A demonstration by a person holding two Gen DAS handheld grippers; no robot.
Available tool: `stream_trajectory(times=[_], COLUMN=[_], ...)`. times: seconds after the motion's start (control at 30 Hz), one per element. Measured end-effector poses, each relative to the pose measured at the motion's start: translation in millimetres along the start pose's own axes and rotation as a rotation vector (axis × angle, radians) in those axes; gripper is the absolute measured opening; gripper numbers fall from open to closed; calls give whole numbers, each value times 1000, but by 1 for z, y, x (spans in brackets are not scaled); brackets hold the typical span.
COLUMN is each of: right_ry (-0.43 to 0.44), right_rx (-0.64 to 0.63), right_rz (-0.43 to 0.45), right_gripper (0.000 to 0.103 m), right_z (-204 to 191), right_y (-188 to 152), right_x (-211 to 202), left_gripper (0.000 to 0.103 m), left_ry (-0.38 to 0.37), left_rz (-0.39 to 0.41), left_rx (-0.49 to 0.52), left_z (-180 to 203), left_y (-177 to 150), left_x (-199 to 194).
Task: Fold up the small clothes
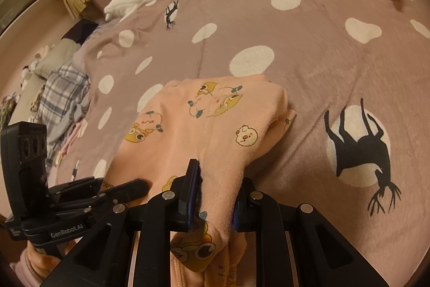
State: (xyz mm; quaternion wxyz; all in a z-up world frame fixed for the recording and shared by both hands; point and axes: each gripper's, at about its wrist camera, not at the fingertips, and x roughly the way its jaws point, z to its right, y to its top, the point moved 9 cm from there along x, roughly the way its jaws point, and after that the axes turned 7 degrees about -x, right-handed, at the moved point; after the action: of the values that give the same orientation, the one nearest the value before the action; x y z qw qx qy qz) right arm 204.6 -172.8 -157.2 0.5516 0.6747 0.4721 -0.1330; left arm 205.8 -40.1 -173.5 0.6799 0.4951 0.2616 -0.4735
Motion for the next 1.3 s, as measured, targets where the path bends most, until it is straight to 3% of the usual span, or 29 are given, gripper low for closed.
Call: stream_trajectory(times=[0.6, 1.3], right_ry=[8, -1], right_rx=[34, 53], right_rz=[-11, -25], right_gripper=[19, 24], right_z=[7, 10], right_y=[-5, -8], right_x=[2, 5], left_gripper=[39, 56], left_ry=[4, 13], left_rz=[-16, -26], left_rx=[-13, -52], left_z=[-6, -16], left_y=[-3, -4], left_x=[3, 4])
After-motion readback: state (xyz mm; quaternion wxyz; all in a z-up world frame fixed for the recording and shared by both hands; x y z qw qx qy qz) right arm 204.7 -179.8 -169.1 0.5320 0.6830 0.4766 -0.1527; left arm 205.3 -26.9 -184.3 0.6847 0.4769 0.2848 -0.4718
